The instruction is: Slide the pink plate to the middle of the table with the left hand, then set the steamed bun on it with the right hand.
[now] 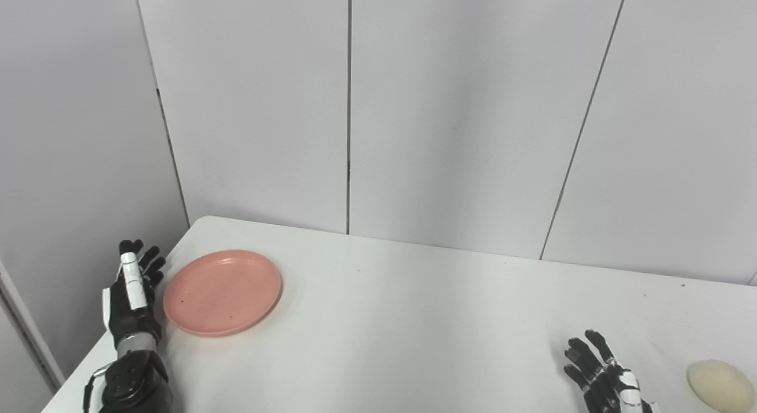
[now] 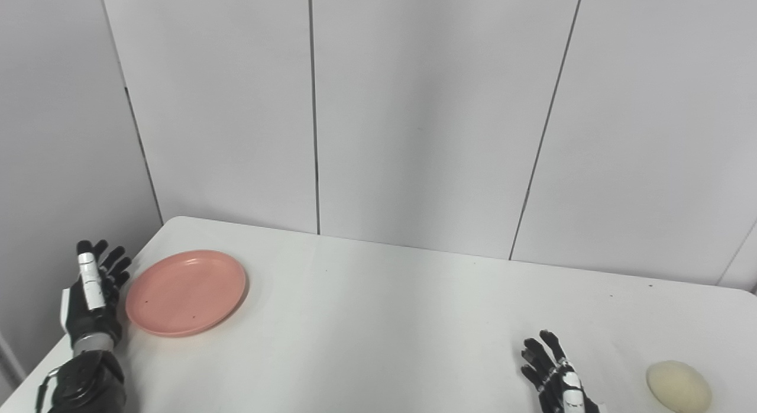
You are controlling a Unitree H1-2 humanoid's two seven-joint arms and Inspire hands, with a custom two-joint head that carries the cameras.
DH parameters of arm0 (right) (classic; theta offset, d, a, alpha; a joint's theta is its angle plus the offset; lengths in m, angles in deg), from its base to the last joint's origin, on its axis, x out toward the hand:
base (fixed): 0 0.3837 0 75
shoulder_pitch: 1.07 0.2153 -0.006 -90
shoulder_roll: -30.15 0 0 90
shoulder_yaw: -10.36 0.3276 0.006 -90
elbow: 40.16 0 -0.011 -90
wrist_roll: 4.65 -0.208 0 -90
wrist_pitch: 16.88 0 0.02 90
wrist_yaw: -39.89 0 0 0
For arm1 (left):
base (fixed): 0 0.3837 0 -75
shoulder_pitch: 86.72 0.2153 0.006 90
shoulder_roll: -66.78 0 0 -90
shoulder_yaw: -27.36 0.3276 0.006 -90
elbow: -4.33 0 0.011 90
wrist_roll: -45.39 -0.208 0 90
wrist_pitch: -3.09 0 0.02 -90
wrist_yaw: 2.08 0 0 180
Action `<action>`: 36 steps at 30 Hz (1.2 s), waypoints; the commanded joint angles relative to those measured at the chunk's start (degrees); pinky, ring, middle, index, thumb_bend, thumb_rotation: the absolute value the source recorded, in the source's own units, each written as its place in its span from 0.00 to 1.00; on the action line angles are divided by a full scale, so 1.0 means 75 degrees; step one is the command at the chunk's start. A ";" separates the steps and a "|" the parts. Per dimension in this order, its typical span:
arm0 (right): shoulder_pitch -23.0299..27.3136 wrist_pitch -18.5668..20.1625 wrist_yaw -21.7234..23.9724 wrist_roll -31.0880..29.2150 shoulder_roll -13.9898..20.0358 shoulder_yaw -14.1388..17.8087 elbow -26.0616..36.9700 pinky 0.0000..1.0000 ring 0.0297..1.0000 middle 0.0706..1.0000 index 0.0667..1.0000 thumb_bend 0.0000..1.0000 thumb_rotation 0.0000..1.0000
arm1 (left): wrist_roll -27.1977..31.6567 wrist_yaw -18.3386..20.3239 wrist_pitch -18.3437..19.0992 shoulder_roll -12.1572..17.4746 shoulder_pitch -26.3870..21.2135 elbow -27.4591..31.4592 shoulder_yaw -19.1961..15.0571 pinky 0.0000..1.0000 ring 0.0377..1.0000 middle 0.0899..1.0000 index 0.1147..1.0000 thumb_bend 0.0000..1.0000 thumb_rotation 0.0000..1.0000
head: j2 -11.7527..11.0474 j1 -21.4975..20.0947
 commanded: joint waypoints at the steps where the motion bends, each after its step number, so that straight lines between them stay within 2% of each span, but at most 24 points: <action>1: -0.0476 0.0011 0.0008 0.0039 -0.0042 -0.0010 -0.0290 0.88 0.88 0.86 0.90 0.66 1.00 | -0.0167 0.0107 0.0167 0.0258 -0.0117 0.0162 0.0074 0.91 0.86 0.85 0.87 0.80 1.00 | 0.0007 -0.0006; 8: -0.0498 0.0088 0.0019 0.0047 -0.0028 -0.0021 -0.0184 0.89 0.88 0.85 0.90 0.66 1.00 | -0.0441 -0.0145 0.0829 0.0170 -0.0015 0.0721 0.0187 0.90 0.87 0.85 0.87 0.78 1.00 | 0.0030 0.0001; 16: -0.0514 0.0115 0.0014 0.0071 -0.0026 -0.0023 -0.0139 0.90 0.89 0.86 0.91 0.64 1.00 | -0.0419 -0.0010 0.1325 0.0000 -0.0008 0.1047 0.0288 0.89 0.86 0.85 0.87 0.80 0.99 | 0.0066 -0.0017; 20: -0.0520 0.0144 -0.0001 0.0110 -0.0033 -0.0033 -0.0109 0.89 0.88 0.86 0.91 0.64 1.00 | -0.0416 0.0070 0.1553 -0.0101 -0.0008 0.1191 0.0378 0.89 0.86 0.85 0.87 0.77 0.99 | 0.0075 -0.0025; 30: -0.0520 0.0177 -0.0012 0.0129 -0.0038 -0.0046 -0.0075 0.90 0.89 0.86 0.91 0.64 1.00 | -0.0362 0.0227 0.1492 -0.0244 -0.0002 0.1206 0.0533 0.90 0.87 0.85 0.87 0.79 0.97 | 0.0095 -0.0057; 36: -0.0522 0.0202 -0.0035 0.0132 -0.0052 -0.0042 -0.0051 0.90 0.88 0.85 0.91 0.65 1.00 | -0.0450 0.0311 0.1434 -0.0298 -0.0016 0.1143 0.0706 0.85 0.84 0.83 0.87 0.82 0.95 | 0.0125 -0.0077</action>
